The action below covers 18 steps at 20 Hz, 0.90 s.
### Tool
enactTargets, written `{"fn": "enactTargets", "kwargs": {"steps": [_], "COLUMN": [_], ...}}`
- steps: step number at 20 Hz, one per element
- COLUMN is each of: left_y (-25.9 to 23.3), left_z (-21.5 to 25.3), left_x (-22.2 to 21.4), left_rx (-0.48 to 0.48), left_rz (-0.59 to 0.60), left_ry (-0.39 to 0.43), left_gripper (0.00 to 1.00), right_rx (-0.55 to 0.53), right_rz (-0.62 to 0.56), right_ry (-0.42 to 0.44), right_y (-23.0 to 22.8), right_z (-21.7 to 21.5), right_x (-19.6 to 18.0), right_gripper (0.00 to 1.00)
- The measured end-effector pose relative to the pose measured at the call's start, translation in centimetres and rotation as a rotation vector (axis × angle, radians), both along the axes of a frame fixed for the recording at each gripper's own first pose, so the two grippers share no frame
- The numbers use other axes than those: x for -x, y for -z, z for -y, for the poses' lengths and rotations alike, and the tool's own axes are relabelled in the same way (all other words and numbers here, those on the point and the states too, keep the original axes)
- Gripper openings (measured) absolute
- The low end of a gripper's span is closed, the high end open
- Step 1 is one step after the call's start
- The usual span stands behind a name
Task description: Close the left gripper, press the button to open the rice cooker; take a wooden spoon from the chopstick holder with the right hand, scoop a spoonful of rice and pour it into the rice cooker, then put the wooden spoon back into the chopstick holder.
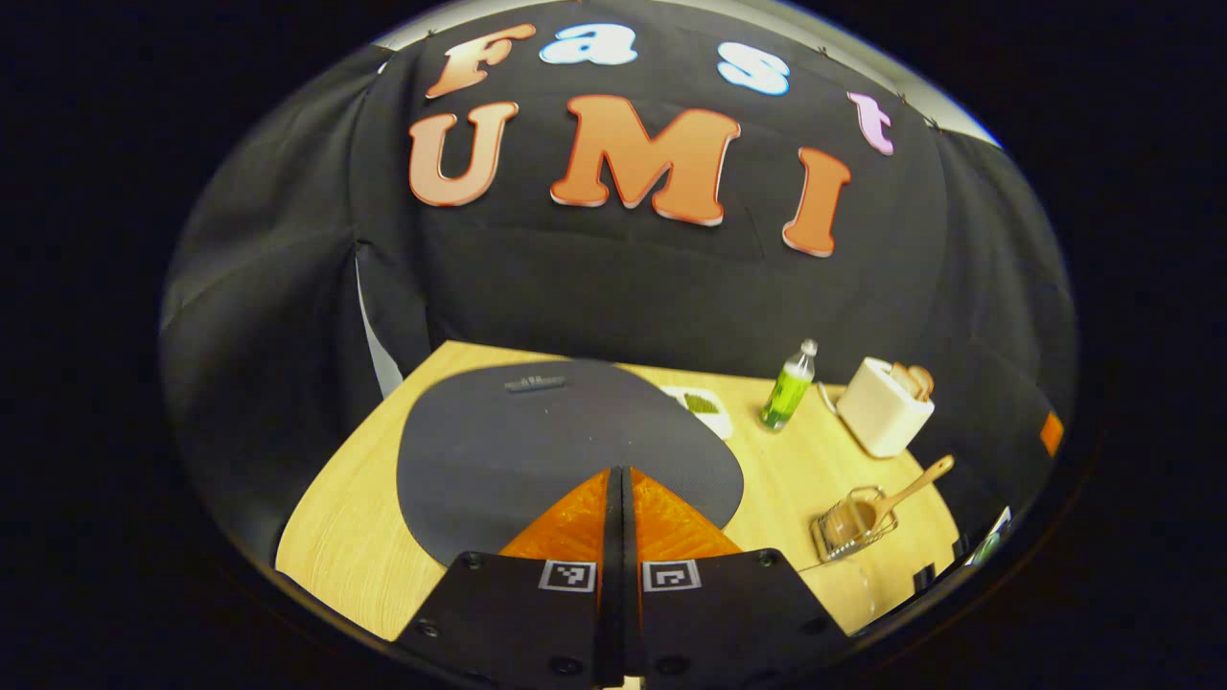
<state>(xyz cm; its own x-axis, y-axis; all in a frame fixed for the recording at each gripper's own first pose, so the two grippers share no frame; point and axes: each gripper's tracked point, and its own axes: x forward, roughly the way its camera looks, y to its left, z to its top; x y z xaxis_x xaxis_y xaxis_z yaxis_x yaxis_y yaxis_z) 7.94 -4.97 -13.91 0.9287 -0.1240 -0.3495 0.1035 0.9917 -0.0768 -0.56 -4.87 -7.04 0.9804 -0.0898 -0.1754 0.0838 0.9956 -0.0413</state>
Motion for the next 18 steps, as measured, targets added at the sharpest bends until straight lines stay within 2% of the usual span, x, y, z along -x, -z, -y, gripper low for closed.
{"fn": "enactTargets", "kwargs": {"steps": [3,5,9,12,15,18], "left_y": [-9.5,-12.6,-15.0,-14.9,-15.1,-15.5], "left_z": [-1.7,-2.9,-5.1,-6.7,-7.4,-7.4], "left_x": [0.7,2.0,3.8,4.8,6.1,6.8], "left_rx": [0.007,0.021,-0.002,-0.043,-0.063,-0.046], "left_rz": [0.182,0.234,0.273,0.275,0.284,0.293], "left_ry": [-0.021,-0.032,-0.068,-0.111,-0.122,-0.106], "left_gripper": [0.04,0.04,0.04,0.04,0.06,0.45], "right_rx": [-0.002,-0.001,-0.01,-0.027,-0.051,-0.083], "right_rz": [-0.011,-0.017,-0.036,-0.048,-0.076,-0.122], "right_ry": [-0.007,-0.013,-0.029,-0.033,-0.035,-0.041], "right_y": [0.9,1.5,3.4,5.0,7.1,9.8], "right_z": [-0.4,-0.8,-1.6,-1.9,-2.1,-2.5], "right_x": [-0.4,-1.0,-2.5,-4.0,-5.6,-7.3], "right_gripper": [0.95,0.95,0.95,0.95,0.95,0.95]}}
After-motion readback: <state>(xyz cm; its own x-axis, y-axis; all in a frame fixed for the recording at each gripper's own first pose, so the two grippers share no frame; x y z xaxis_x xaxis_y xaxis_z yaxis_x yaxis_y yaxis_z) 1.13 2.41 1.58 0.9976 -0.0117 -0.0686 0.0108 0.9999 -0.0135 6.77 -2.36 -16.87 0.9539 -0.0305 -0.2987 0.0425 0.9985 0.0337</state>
